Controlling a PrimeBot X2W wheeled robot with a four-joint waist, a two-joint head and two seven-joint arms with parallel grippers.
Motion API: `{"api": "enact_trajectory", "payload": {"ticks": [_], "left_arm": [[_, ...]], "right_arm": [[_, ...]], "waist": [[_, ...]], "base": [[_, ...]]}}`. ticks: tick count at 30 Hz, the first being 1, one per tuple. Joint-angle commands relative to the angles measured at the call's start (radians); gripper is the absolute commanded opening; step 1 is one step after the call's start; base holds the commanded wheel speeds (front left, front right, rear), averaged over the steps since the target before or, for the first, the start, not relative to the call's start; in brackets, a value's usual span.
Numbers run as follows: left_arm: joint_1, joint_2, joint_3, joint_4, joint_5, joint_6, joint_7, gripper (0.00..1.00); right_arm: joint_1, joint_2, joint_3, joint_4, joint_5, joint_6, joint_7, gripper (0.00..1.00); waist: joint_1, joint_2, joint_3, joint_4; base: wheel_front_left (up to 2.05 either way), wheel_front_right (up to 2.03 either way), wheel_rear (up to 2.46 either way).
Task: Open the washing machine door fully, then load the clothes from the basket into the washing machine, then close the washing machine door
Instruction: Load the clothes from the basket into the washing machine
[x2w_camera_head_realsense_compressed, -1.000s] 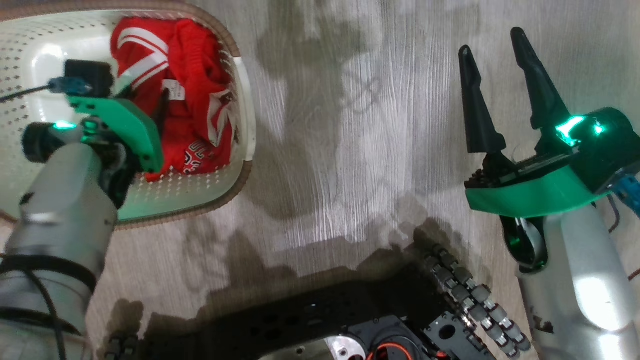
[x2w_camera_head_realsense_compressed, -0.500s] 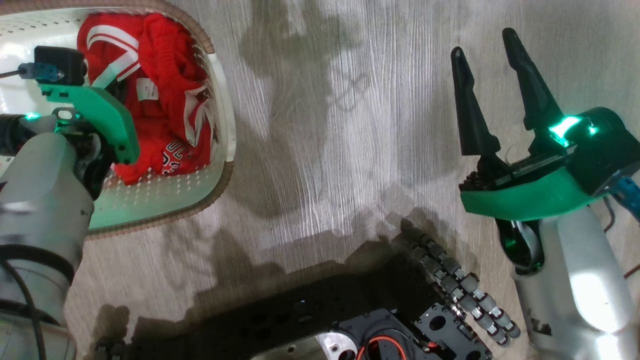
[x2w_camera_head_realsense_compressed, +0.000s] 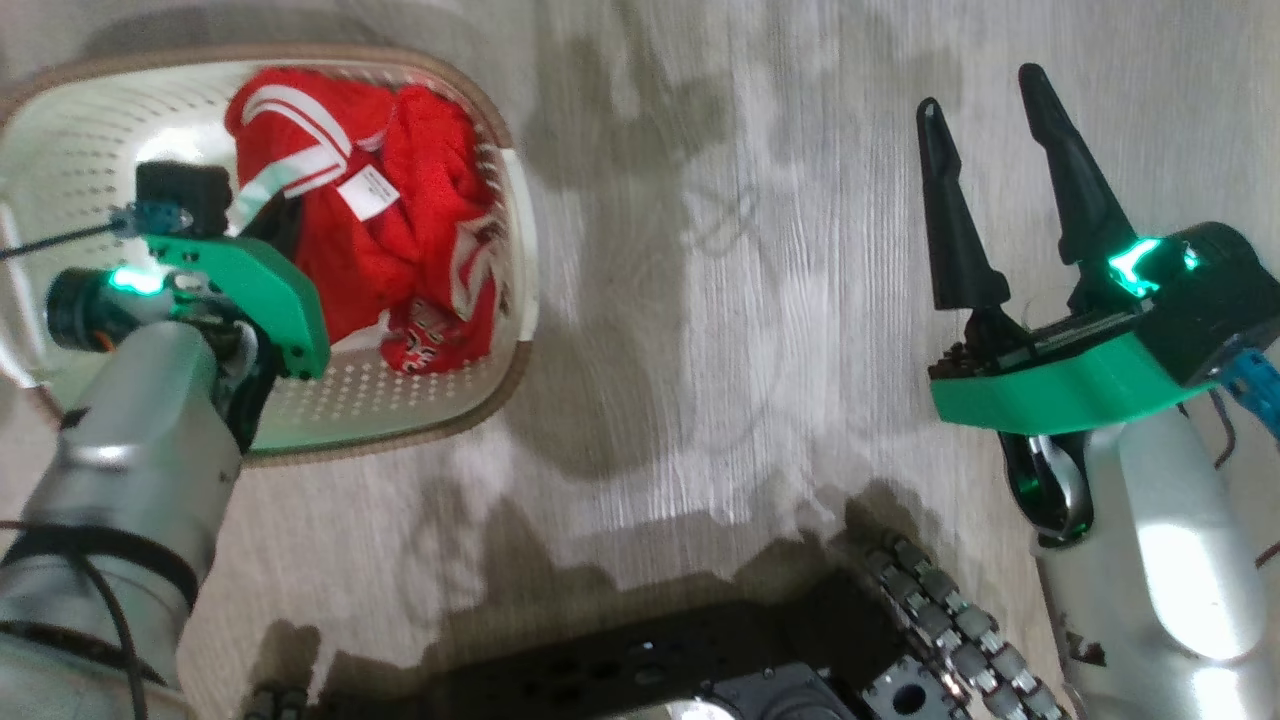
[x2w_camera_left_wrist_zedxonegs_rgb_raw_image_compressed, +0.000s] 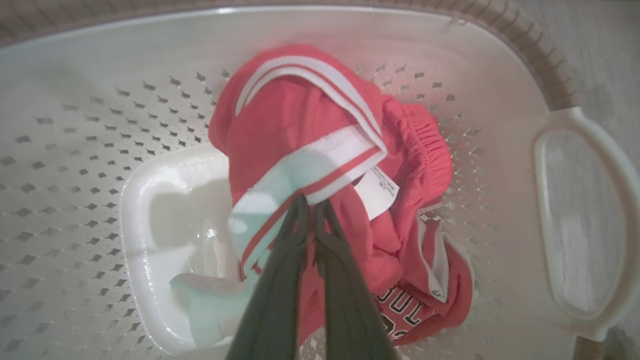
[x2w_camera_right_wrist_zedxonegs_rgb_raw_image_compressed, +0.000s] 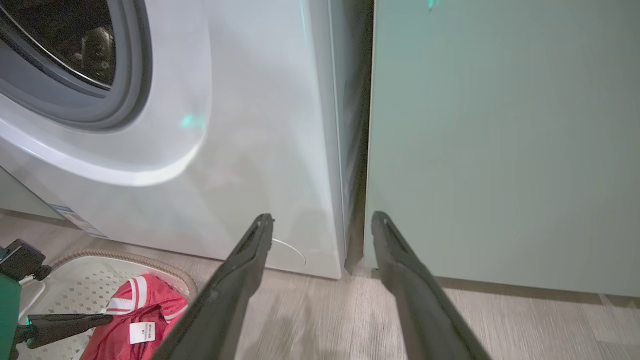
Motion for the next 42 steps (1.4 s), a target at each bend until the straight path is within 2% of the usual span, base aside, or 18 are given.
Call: {"api": "enact_trajectory", "payload": {"ticks": [1,7,17,18,27,42], "left_arm": [[0.032,0.026,0.013,-0.016,0.007,0.01,-0.015,0.0],[0.095,0.026,0.052,-0.131,0.018,0.049,-0.026,0.0],[0.298,0.052,0.188,-0.493,0.094,0.14,-0.027,0.0],[0.339,0.055,0.212,-0.563,0.109,0.154,-0.027,0.0],[0.502,0.06,0.317,-0.861,0.158,0.214,-0.027,0.0],[0.69,0.102,0.36,-1.139,0.206,0.318,-0.006,0.0]], "right_arm": [[0.045,0.002,0.015,-0.021,-0.008,0.0,-0.006,1.0],[0.051,0.002,0.006,0.004,-0.018,0.0,-0.006,1.0],[0.089,0.002,-0.016,0.036,-0.041,0.0,0.008,1.0],[0.1,0.002,-0.023,0.035,-0.044,0.0,0.016,1.0],[0.154,0.002,-0.053,0.026,-0.051,0.0,0.051,1.0],[0.24,0.002,-0.068,0.01,-0.044,0.0,0.088,1.0]], "waist": [[0.0001,0.0,-0.05,0.036],[0.0001,0.0,-0.145,0.077],[0.0001,0.0,-0.32,0.136],[0.0001,0.0,-0.352,0.147],[0.0001,0.0,-0.475,0.181],[0.0001,0.0,-0.633,0.182]], "base": [[0.0,0.0,0.0],[0.0,0.0,0.0],[0.0,0.0,0.0],[0.0,0.0,0.0],[0.0,0.0,0.0],[0.0,0.0,0.0]]}}
